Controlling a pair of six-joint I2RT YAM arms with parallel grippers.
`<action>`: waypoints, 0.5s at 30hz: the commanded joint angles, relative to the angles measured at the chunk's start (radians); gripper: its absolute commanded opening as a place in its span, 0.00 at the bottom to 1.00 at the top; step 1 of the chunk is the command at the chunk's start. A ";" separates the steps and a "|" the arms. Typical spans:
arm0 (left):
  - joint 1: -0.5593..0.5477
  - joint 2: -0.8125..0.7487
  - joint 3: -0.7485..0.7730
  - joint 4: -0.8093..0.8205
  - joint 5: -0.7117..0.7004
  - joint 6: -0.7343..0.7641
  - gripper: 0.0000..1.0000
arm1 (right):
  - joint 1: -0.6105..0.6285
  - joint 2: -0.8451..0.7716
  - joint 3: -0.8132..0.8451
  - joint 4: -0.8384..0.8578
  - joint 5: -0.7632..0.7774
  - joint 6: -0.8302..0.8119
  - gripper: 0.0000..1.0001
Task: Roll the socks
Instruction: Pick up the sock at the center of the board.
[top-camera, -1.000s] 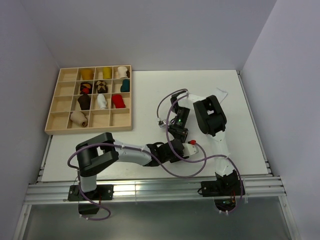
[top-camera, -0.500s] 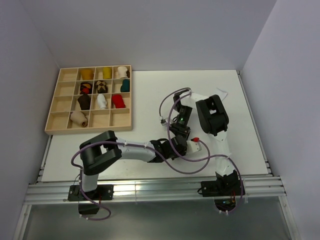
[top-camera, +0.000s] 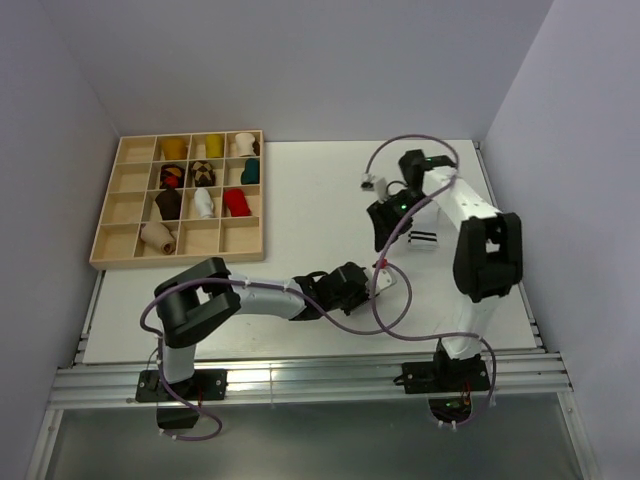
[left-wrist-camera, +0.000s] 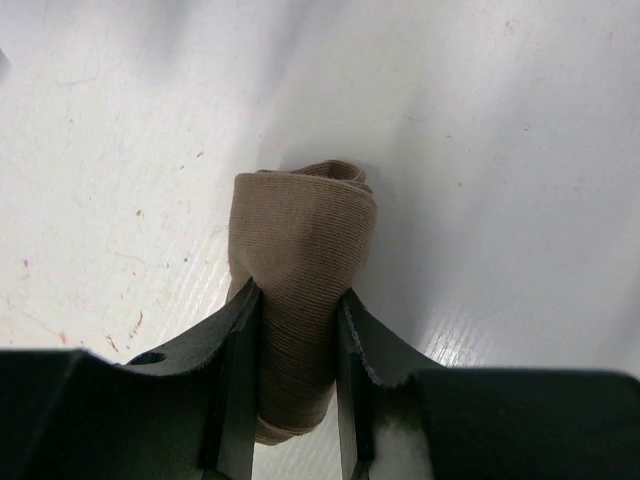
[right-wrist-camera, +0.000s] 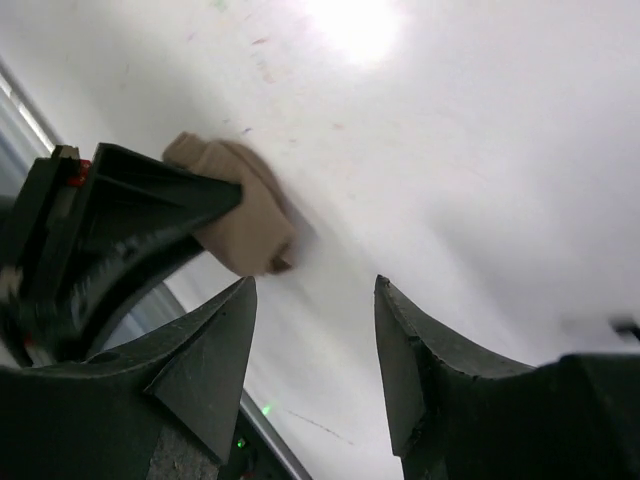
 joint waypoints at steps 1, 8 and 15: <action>0.022 -0.011 -0.103 -0.049 0.074 -0.149 0.00 | -0.111 -0.149 -0.044 0.128 -0.003 0.116 0.58; 0.056 -0.189 -0.179 0.049 -0.033 -0.248 0.00 | -0.238 -0.396 -0.107 0.145 -0.019 0.147 0.58; 0.149 -0.372 -0.227 0.076 -0.067 -0.337 0.00 | -0.249 -0.649 -0.185 0.135 0.029 0.186 0.61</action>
